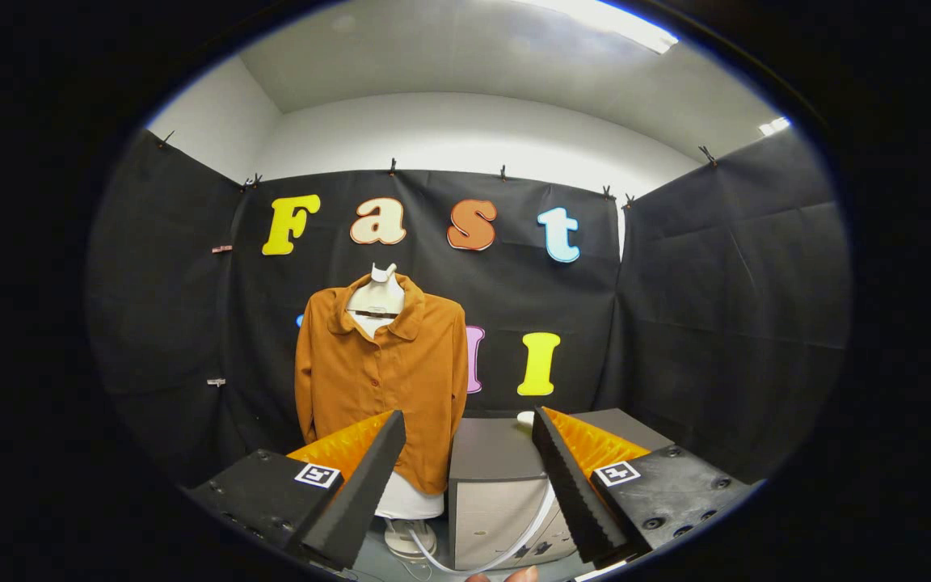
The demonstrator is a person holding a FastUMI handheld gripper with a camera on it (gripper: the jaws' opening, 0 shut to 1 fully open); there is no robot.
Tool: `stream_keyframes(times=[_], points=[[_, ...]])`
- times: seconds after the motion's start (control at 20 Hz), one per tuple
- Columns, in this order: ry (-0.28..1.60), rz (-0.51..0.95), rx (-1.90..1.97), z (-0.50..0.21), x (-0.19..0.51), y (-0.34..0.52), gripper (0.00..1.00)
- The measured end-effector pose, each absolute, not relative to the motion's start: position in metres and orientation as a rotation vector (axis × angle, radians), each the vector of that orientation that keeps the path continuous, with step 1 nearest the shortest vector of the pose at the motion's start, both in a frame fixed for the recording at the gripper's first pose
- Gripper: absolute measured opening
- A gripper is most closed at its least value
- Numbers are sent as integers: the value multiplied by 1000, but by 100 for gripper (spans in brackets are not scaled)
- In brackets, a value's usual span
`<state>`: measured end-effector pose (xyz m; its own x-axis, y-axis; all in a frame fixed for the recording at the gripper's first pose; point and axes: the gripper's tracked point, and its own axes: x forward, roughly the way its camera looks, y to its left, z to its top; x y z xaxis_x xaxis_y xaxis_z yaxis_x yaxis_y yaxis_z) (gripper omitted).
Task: Iron the clothes twice with a garment steamer, once on the left side and once on the right side.
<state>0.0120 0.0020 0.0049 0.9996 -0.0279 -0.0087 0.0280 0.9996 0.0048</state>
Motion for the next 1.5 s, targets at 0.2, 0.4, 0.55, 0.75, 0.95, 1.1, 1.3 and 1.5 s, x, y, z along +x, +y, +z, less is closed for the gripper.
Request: stream_keyframes(times=[0.2, 0.4, 0.55, 0.75, 0.95, 1.1, 1.3, 1.5], points=[[20, -37, 14, 2, 13, 3, 98], [40, -46, 11, -7, 22, -1, 98], [124, -56, 2, -31, 43, -15, 98], [301, -74, 57, -79, 94, -50, 98], [475, -122, 64, -130, 153, -100, 99], [614, -133, 95, -177, 189, -126, 98], [781, -129, 113, -243, 231, -152, 100], [863, -128, 98, -284, 261, -170, 99]])
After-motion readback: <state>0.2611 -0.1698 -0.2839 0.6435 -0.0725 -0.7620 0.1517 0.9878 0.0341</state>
